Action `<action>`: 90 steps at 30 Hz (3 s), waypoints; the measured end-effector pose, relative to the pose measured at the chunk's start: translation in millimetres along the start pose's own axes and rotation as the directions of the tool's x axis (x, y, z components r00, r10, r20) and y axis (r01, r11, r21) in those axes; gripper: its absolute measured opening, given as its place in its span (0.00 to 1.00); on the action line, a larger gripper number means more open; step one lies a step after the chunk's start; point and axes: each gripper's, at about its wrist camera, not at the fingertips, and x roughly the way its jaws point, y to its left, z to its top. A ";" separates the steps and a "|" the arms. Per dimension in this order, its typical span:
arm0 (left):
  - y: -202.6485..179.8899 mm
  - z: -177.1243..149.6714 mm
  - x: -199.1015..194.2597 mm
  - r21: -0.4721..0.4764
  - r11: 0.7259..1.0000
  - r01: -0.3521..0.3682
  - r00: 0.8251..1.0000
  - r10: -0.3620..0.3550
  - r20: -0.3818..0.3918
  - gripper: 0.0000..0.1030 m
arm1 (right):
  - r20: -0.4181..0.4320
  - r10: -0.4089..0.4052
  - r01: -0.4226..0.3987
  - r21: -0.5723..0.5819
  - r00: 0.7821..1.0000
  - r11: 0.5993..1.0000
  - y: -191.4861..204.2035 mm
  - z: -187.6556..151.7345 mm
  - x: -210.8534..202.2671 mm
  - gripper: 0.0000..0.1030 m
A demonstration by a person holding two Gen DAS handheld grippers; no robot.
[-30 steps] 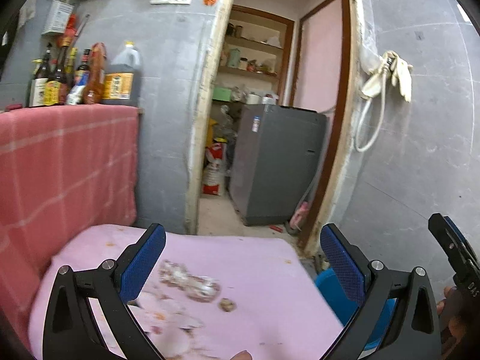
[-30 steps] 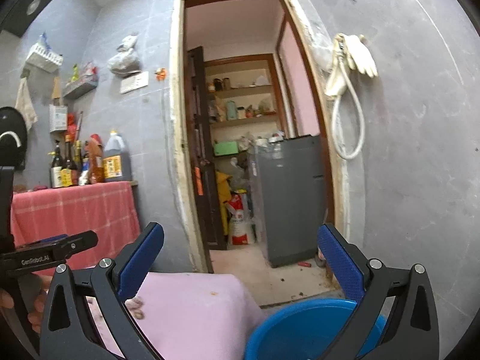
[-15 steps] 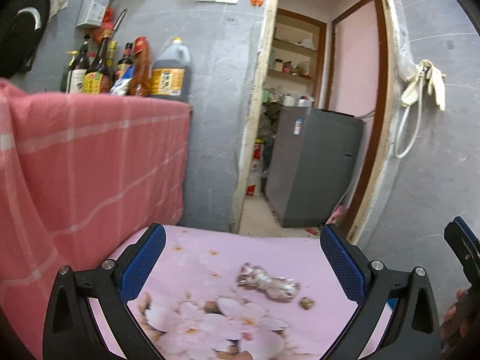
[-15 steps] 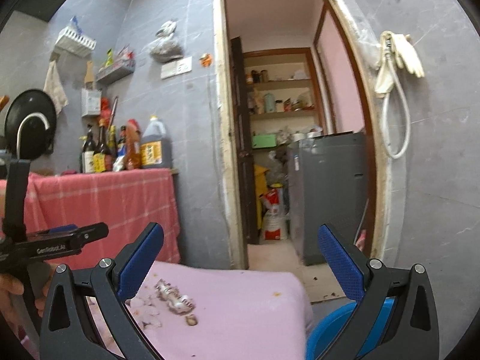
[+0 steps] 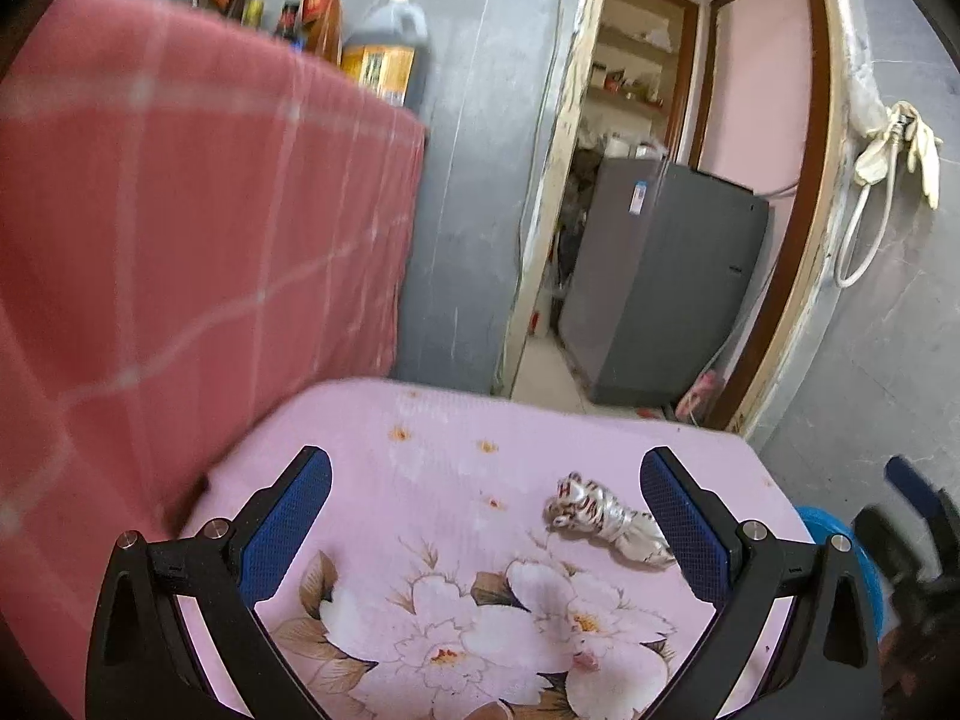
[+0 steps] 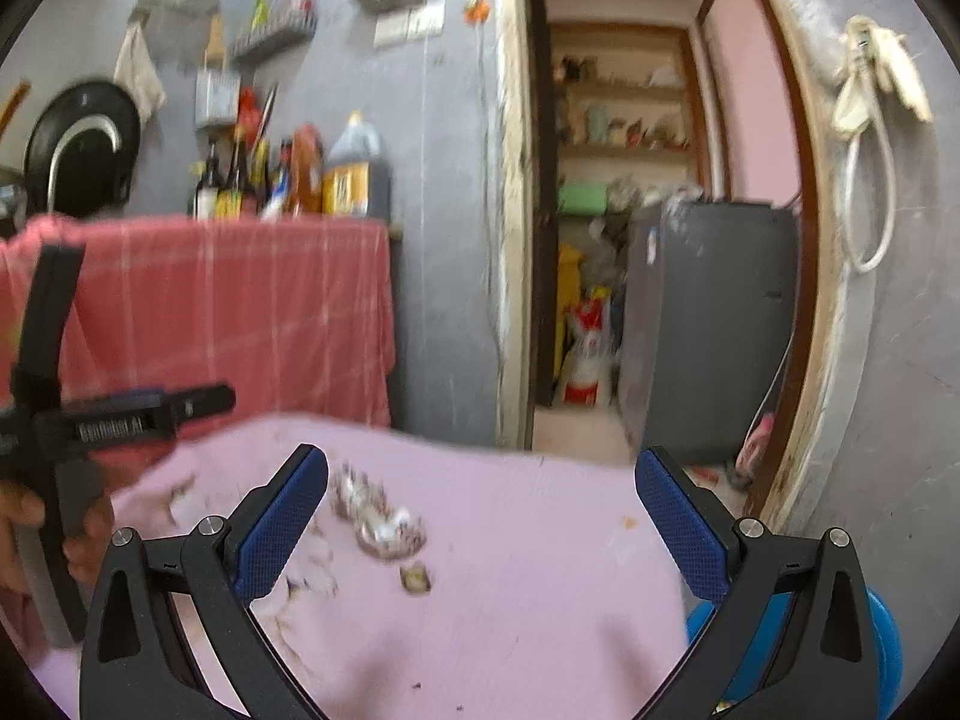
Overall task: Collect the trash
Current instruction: 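Move both open tools back over the table, then grasp the white ribbon wrapper with the left tool while the right tool grasps the yellow piece, then lift both held pieces and carry them over the blue bucket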
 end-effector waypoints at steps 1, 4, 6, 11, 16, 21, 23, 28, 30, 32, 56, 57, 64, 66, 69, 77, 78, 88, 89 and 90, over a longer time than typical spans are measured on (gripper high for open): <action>1.4 0.5 3.9 -0.004 1.000 0.000 1.000 0.000 -0.019 0.98 | -0.045 0.010 -0.010 -0.005 0.999 1.000 1.0 -1.8 8.1 1.00; 3.8 0.8 21.1 -0.017 1.000 -0.004 0.995 0.002 -0.099 0.98 | -0.153 0.036 -0.037 -0.006 0.988 0.999 2.9 -7.0 29.2 0.99; 5.1 -0.2 31.1 -0.031 0.999 0.006 0.990 -0.011 -0.142 0.98 | -0.234 0.062 -0.064 0.000 0.970 0.998 3.3 -11.7 44.2 0.97; 4.3 -1.1 48.3 -0.071 0.997 0.025 0.976 -0.040 -0.213 0.97 | -0.370 0.112 -0.123 -0.006 0.922 0.992 7.5 -23.5 68.7 0.72; -4.2 -0.2 58.7 -0.085 0.994 0.067 0.963 -0.086 -0.255 0.84 | -0.449 0.117 -0.145 -0.028 0.886 0.989 13.6 -30.1 84.9 0.50; -17.9 -1.0 68.0 -0.067 0.993 0.099 0.949 -0.115 -0.295 0.73 | -0.486 0.121 -0.156 -0.030 0.866 0.987 12.4 -34.0 93.2 0.27; -21.6 -2.8 71.2 -0.065 0.992 0.113 0.942 -0.127 -0.310 0.68 | -0.484 0.132 -0.164 -0.024 0.865 0.986 11.2 -35.0 92.8 0.18; -34.4 -4.1 77.0 -0.058 0.988 0.145 0.928 -0.156 -0.339 0.66 | -0.461 0.135 -0.161 -0.016 0.877 0.987 5.1 -30.7 88.4 0.09; -41.3 -3.9 80.0 -0.055 0.985 0.161 0.921 -0.170 -0.351 0.65 | -0.456 0.147 -0.167 -0.004 0.878 0.986 1.8 -30.2 87.4 0.09; -44.4 -2.9 84.2 -0.061 0.984 0.168 0.915 -0.179 -0.362 0.59 | -0.457 0.169 -0.180 0.019 0.873 0.983 -1.4 -30.1 89.2 0.09; -43.8 1.6 121.8 -0.183 0.969 0.166 0.854 -0.234 -0.465 0.10 | -0.494 0.216 -0.210 0.069 0.842 0.975 -3.6 -33.2 98.0 0.11; -42.6 0.7 119.2 -0.171 0.972 0.163 0.858 -0.225 -0.462 0.10 | -0.498 0.217 -0.210 0.070 0.839 0.975 -3.2 -32.7 100.3 0.12; -42.5 -10.2 97.5 -0.119 0.982 0.147 0.882 -0.184 -0.434 0.10 | -0.508 0.217 -0.202 0.085 0.834 0.976 -3.6 -29.7 109.7 0.12; -44.7 -12.2 89.0 -0.097 0.985 0.145 0.892 -0.173 -0.417 0.10 | -0.495 0.217 -0.201 0.086 0.841 0.976 -4.1 -29.2 107.3 0.12; -50.6 -14.6 75.6 -0.062 0.987 0.147 0.912 -0.160 -0.377 0.10 | -0.461 0.213 -0.195 0.087 0.861 0.977 -6.5 -28.8 98.3 0.12; -78.6 -10.7 32.6 0.030 0.984 0.173 0.964 -0.164 -0.208 0.10 | -0.204 0.177 -0.161 0.093 0.963 0.983 -26.4 -8.3 39.8 0.12; -84.5 -8.6 25.4 0.043 0.984 0.174 0.970 -0.164 -0.177 0.10 | -0.165 0.164 -0.151 0.089 0.973 0.985 -29.7 -4.0 30.4 0.12; -145.0 3.7 -24.3 0.135 0.966 0.222 0.973 -0.229 0.036 0.10 | 0.117 -0.034 0.023 0.097 0.993 0.995 -71.1 25.6 -55.0 0.12; -155.5 3.5 -29.4 0.149 0.962 0.229 0.969 -0.239 0.057 0.10 | 0.137 -0.055 0.042 0.101 0.989 0.994 -75.8 26.2 -62.0 0.12; -158.8 4.8 -28.9 0.159 0.959 0.233 0.967 -0.246 0.067 0.10 | 0.158 -0.079 0.064 0.104 0.984 0.993 -82.3 26.8 -70.7 0.12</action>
